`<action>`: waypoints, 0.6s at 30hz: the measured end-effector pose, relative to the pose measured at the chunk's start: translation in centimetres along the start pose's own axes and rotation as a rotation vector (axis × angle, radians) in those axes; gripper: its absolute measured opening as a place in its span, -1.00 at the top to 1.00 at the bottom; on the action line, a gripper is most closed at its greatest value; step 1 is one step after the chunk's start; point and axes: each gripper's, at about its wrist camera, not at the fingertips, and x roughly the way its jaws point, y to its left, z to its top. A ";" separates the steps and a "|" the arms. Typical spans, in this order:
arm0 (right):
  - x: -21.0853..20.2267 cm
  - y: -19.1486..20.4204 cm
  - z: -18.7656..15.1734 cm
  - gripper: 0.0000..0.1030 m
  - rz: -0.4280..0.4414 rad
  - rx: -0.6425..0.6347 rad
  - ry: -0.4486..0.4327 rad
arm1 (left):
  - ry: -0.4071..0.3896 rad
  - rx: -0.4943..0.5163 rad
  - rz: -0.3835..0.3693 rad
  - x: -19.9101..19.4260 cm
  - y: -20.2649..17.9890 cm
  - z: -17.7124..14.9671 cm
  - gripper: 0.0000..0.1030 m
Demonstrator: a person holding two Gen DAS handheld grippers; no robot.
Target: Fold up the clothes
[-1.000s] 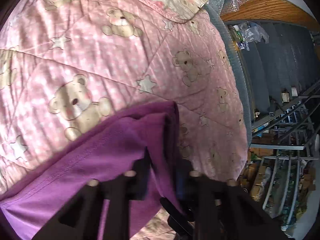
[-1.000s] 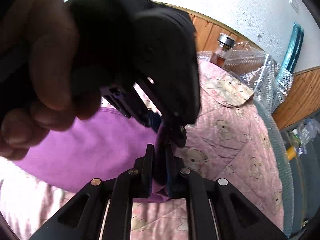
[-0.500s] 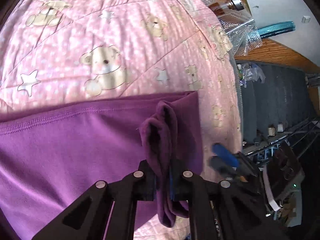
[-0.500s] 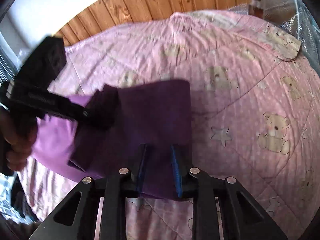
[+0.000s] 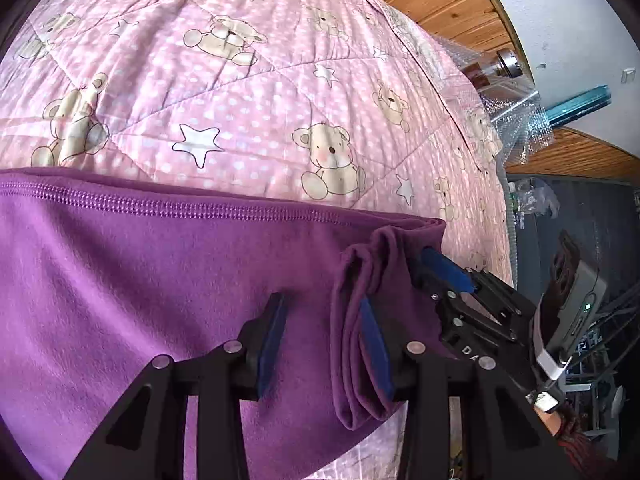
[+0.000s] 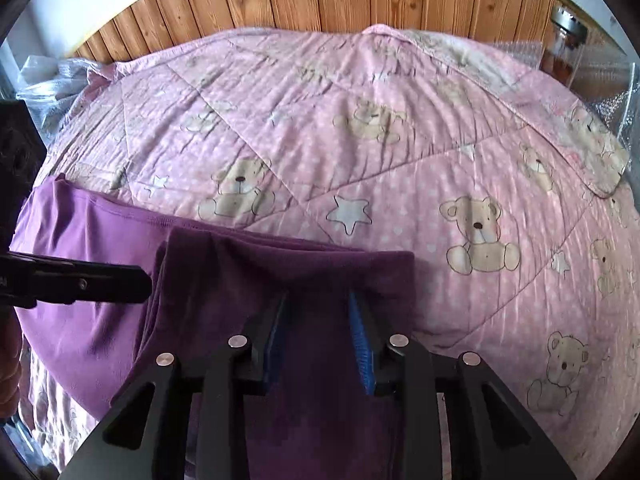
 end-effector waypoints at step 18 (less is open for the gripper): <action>-5.3 -1.7 -7.9 -0.07 0.018 0.218 -0.030 | -0.007 0.036 0.041 -1.6 -1.3 0.4 0.17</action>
